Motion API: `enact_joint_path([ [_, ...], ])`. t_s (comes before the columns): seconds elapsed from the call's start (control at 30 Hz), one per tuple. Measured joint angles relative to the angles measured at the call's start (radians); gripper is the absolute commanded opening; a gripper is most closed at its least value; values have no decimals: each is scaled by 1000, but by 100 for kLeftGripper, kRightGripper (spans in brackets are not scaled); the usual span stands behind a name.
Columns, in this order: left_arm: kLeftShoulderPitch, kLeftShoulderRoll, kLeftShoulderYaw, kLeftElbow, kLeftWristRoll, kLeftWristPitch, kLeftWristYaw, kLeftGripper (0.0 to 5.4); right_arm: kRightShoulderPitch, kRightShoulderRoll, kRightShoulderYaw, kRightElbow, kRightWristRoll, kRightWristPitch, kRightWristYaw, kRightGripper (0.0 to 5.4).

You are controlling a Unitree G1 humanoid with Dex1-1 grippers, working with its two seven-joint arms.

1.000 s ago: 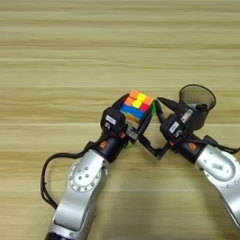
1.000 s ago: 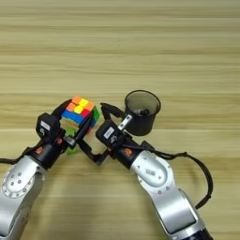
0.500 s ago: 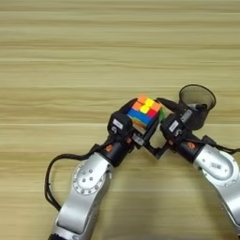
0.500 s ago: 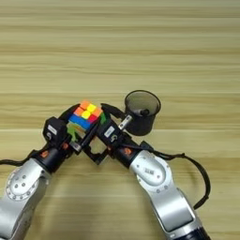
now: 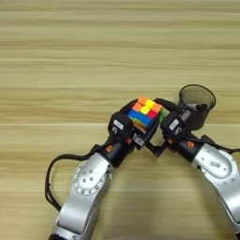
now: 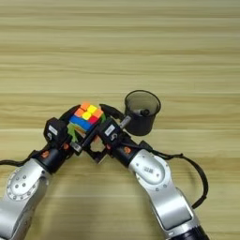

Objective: Move the objects on the table

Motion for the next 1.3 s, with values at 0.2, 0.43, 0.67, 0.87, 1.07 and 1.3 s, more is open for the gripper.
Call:
enact_joint_path([
  [0.2,-5,-5,0,6,0,-1,0,328,4,3,0,0,13,0,15,384],
  [0.43,-7,-8,0,9,1,-2,-3,328,10,3,-9,-1,23,0,17,347],
  [0.67,-9,-8,0,10,1,-4,-5,328,10,3,-11,-1,26,0,17,343],
  [0.87,-11,-8,0,12,3,-4,-5,328,10,3,-13,-1,26,0,17,343],
  [1.07,-14,-11,1,15,8,-4,4,393,10,3,-15,-1,26,0,16,334],
  [1.3,-17,-12,5,17,-1,3,6,451,10,3,-18,-1,25,0,16,334],
])
